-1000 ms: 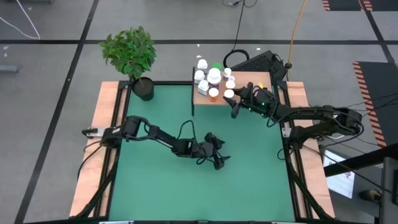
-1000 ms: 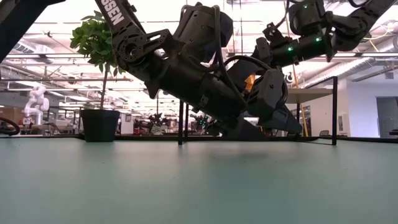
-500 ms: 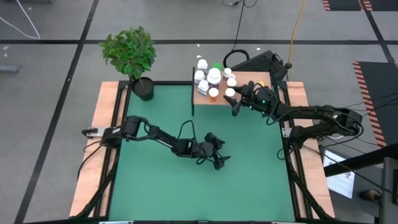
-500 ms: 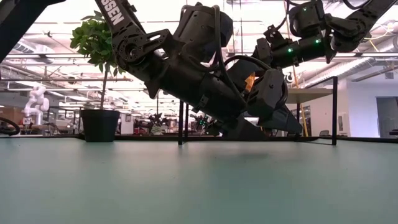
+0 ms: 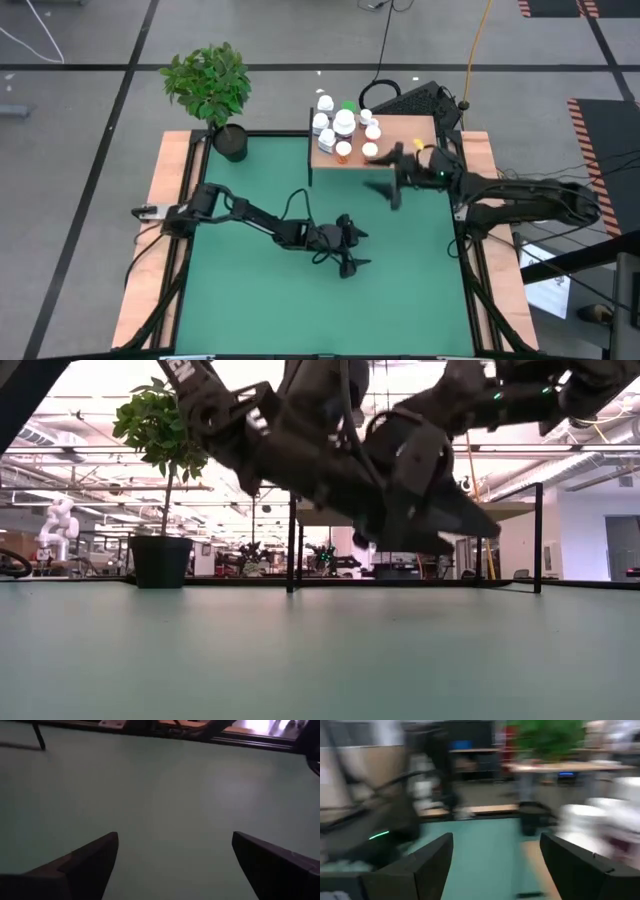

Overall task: Pick and place medicine bottles onto shelf by color
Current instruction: Return to Home Position

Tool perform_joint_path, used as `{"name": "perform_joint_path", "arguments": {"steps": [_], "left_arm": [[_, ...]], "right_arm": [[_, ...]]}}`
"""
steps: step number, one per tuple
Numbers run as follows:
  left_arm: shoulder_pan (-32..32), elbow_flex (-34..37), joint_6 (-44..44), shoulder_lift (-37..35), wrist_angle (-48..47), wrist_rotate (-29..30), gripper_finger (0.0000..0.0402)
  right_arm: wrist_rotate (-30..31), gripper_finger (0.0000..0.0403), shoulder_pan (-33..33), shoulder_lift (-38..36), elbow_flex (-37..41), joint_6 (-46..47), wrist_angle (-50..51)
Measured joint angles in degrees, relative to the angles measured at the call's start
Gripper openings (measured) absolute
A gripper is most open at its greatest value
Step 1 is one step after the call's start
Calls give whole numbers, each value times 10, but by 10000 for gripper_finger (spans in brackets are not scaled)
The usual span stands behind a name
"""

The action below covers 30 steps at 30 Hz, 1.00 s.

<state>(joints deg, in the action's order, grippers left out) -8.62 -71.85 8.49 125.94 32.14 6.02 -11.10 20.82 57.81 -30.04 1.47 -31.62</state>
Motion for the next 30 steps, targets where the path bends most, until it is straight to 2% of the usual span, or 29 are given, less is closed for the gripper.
{"name": "perform_joint_path", "arguments": {"steps": [3, 5, 9, 14, 20, 23, 27, 30], "left_arm": [[-4, 0, -18, -26, -30, 0, 365], [-6, 0, -26, -52, -62, 0, 334], [-10, 3, -32, -111, -125, 0, 246], [-25, 48, -98, -189, -128, 1, 128], [-56, 206, -166, -325, -21, 28, 18], [-58, 301, -172, -398, 58, 35, 9], [-58, 416, -171, -487, 142, 33, 27], [-56, 490, -183, -542, 179, 31, 31]], "right_arm": [[-53, 291, -42, -19, 0, -1, 30], [-56, 284, -73, -29, 0, -3, 58], [-46, 250, -135, -30, 0, -19, 86], [41, 162, -214, -28, 0, -13, 102], [115, 45, -303, -56, 24, -47, 97], [157, 8, -327, -84, 47, -79, 71], [191, 12, -318, -125, 70, -105, 69], [183, 8, -305, -155, 91, -95, 63]]}}
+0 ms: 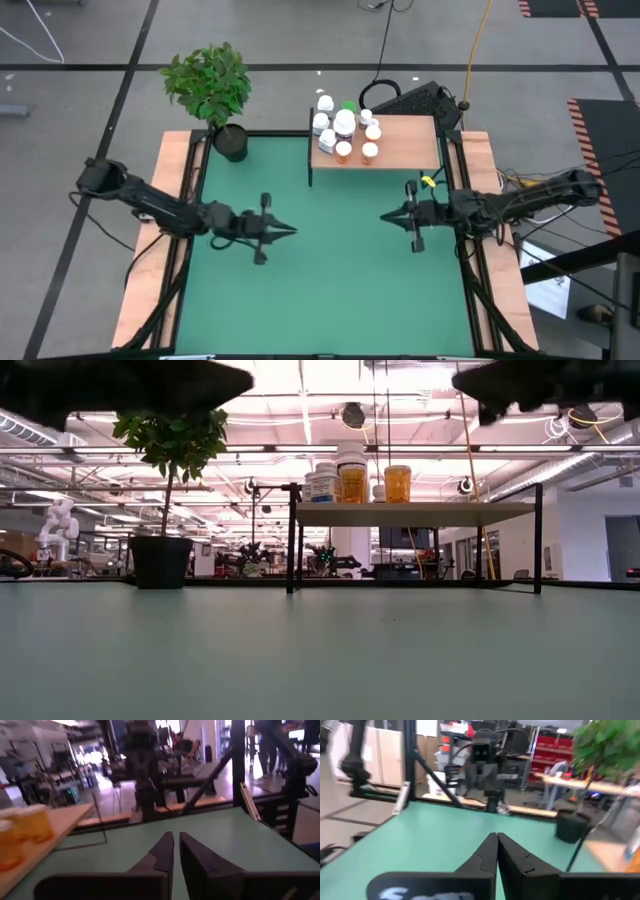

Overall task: Pick and place medicine bottles onto shelf by color
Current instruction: Return to Home Position

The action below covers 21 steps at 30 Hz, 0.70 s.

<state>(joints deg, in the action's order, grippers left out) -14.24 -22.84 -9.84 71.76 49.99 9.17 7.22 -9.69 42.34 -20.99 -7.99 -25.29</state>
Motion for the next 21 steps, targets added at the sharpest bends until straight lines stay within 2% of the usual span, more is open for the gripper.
{"name": "perform_joint_path", "arguments": {"steps": [4, 7, 13, 17, 21], "left_arm": [[5, 71, -10, -51, 26, 8, 26], [16, 104, -25, -80, 42, 14, 17], [30, 135, 7, -118, 42, 16, 5], [46, 151, 30, -157, 41, 19, 11], [60, 175, 56, -206, 36, 20, 19]], "right_arm": [[-28, 2, 6, -45, 38, 36, 3], [-25, 1, 7, -88, 57, 37, 3], [-29, 1, 8, -182, 68, 47, 68], [-29, 0, 9, -222, 69, 54, 136], [-29, 0, 9, -243, 69, 55, 157]]}}
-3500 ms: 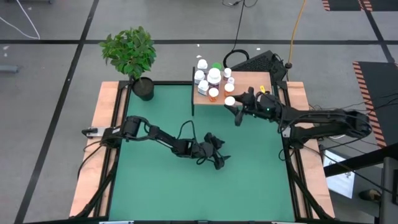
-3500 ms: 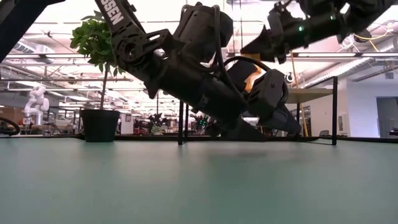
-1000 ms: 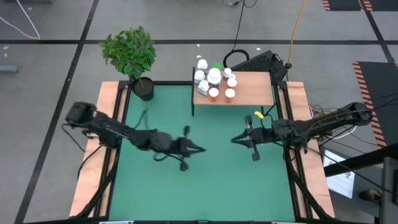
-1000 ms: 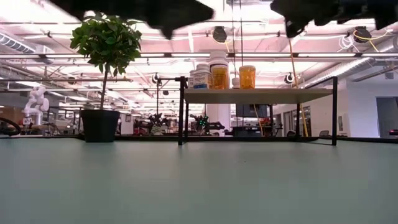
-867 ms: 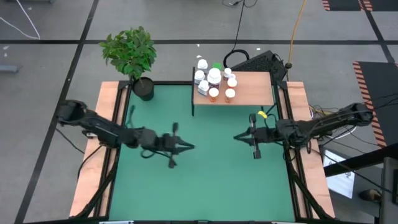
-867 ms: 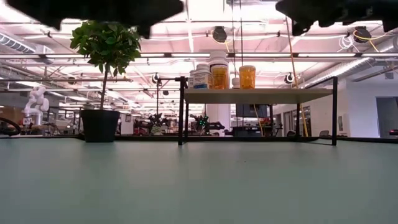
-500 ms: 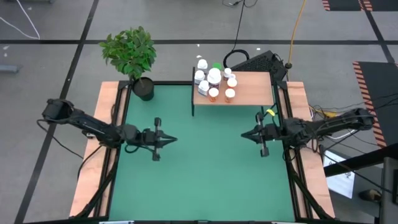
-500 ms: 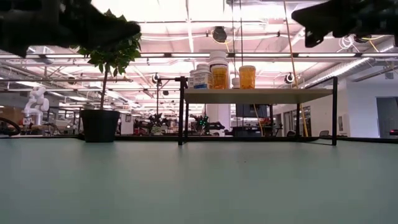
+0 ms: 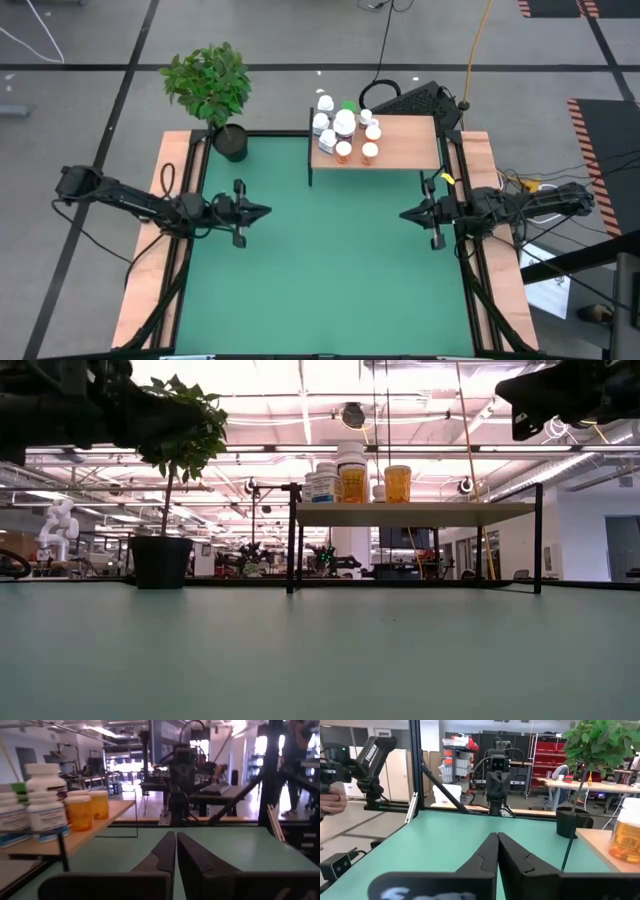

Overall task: Pick and place medicine bottles onto shelf by color
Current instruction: Return to Home Position

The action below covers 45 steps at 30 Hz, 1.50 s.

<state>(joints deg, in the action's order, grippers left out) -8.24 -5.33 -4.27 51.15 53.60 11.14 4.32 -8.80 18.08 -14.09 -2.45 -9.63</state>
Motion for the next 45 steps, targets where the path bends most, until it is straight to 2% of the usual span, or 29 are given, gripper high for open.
{"name": "perform_joint_path", "arguments": {"steps": [7, 16, 23, 32, 38, 45], "left_arm": [[16, 48, 15, -81, -4, -34, 4], [35, 48, 29, -150, -82, -36, 16], [45, 47, 26, -214, -166, -36, 4], [64, 47, 21, -313, -287, -36, 36], [65, 47, 29, -374, -357, -36, 35], [65, 47, 16, -443, -416, -36, 35]], "right_arm": [[0, 0, 1, -8, 0, 0, 8], [-1, 0, 2, -8, 38, 9, -60], [-1, 0, 2, -22, 40, 16, -33], [1, 0, 2, -74, 40, 16, 17], [0, 0, 2, -119, 40, 34, 73], [1, 0, 2, -155, 74, 37, 71]]}}
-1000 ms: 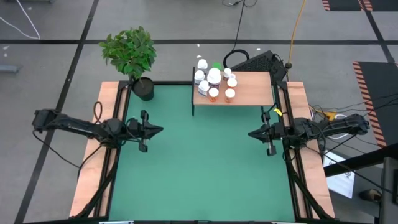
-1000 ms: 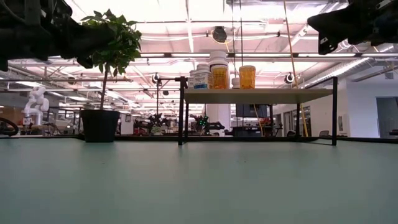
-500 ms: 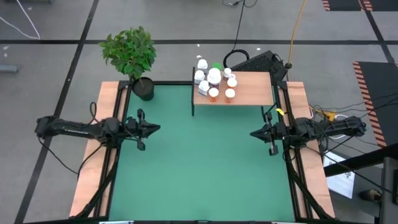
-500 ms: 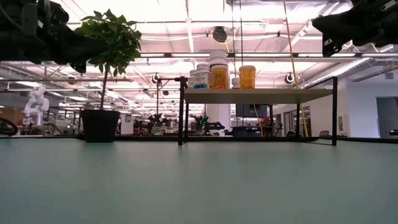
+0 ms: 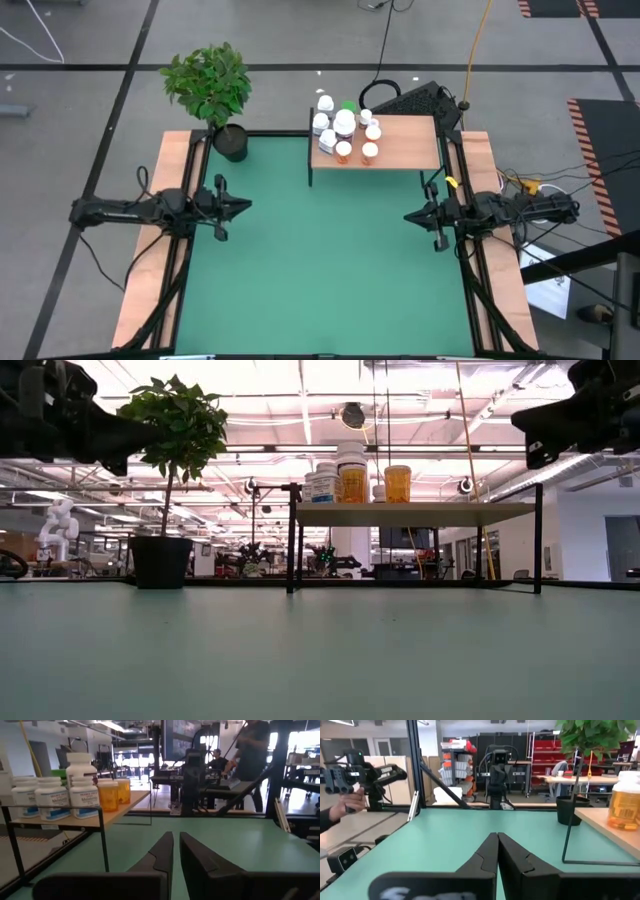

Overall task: Pick and place medicine bottles onto shelf by color
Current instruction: Return to Home Position

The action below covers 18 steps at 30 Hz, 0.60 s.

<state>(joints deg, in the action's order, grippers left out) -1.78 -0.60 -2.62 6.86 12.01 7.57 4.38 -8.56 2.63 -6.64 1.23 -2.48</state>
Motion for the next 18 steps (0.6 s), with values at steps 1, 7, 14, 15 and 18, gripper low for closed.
{"name": "perform_joint_path", "arguments": {"steps": [1, 7, 14, 15, 18], "left_arm": [[0, 0, -1, -8, -12, 0, 35], [0, -21, 9, -57, -105, 0, 35], [0, -33, 14, -68, -127, 0, 35], [0, -30, 15, -68, -125, 0, 35], [0, -22, 14, -67, -105, 0, 35]], "right_arm": [[0, 0, 0, -5, 3, 0, 0], [0, 0, 0, -26, 6, 3, 1], [5, 0, 0, -25, 6, 10, 9], [14, 0, 0, -25, 6, 11, 7], [16, 0, 0, -24, 15, 17, -12]]}}
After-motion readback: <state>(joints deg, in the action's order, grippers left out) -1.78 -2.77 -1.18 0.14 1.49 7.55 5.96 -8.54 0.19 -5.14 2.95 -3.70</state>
